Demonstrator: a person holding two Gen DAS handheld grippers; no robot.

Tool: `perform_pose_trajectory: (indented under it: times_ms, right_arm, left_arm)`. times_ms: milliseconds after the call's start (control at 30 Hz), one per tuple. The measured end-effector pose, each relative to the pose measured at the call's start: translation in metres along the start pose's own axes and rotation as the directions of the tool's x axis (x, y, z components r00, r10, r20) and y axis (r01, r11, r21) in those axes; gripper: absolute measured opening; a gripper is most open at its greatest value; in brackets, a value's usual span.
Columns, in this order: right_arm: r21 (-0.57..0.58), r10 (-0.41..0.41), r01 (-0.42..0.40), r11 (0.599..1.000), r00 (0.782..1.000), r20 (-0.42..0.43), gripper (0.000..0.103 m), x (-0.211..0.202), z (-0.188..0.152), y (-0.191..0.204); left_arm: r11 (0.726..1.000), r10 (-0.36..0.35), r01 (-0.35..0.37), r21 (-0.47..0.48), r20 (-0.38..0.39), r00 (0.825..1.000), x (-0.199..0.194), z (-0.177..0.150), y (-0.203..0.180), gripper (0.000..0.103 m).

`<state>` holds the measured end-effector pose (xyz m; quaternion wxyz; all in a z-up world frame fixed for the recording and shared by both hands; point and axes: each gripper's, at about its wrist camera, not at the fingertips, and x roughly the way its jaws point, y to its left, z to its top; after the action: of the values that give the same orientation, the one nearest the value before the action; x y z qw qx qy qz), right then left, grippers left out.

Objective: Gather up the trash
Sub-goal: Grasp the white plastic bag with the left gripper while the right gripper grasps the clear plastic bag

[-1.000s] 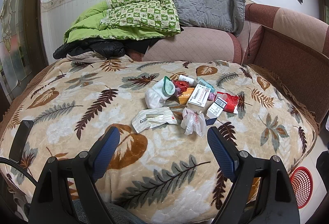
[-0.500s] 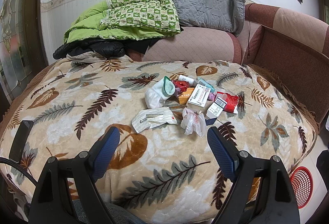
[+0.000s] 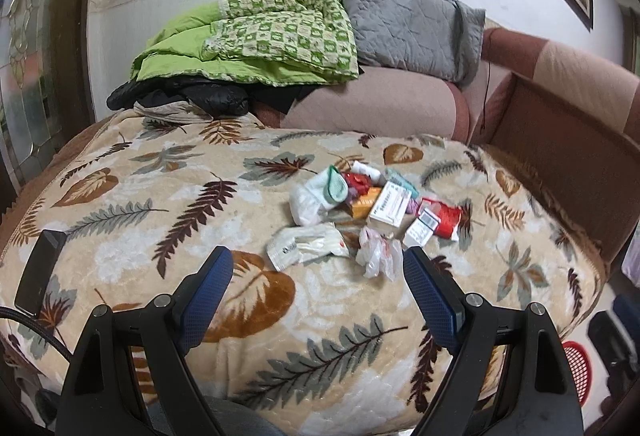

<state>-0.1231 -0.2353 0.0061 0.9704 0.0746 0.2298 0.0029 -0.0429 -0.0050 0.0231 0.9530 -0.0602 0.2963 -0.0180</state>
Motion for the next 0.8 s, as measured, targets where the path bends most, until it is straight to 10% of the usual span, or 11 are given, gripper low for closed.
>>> perform_pose_trajectory:
  times_ms: [267, 533, 800]
  right_arm:
    - [0.013, 0.082, -0.081, 0.997, 0.996, -0.039, 0.103, 0.044, -0.004, -0.002]
    - [0.078, 0.308, -0.3, 0.951, 0.943, -0.127, 0.09, 0.115, -0.003, 0.027]
    - [0.134, 0.323, -0.295, 0.946, 0.9, -0.292, 0.072, 0.211, -0.012, 0.047]
  left_arm:
    - [0.996, -0.076, 0.067, -0.061, -0.158, 0.984, 0.029, 0.018, 0.039, 0.086]
    - [0.979, -0.168, 0.116, -0.167, -0.344, 0.924, 0.093, 0.031, 0.062, 0.086]
    - [0.979, -0.188, 0.128, -0.159, -0.459, 0.868, 0.156, 0.044, 0.066, 0.086]
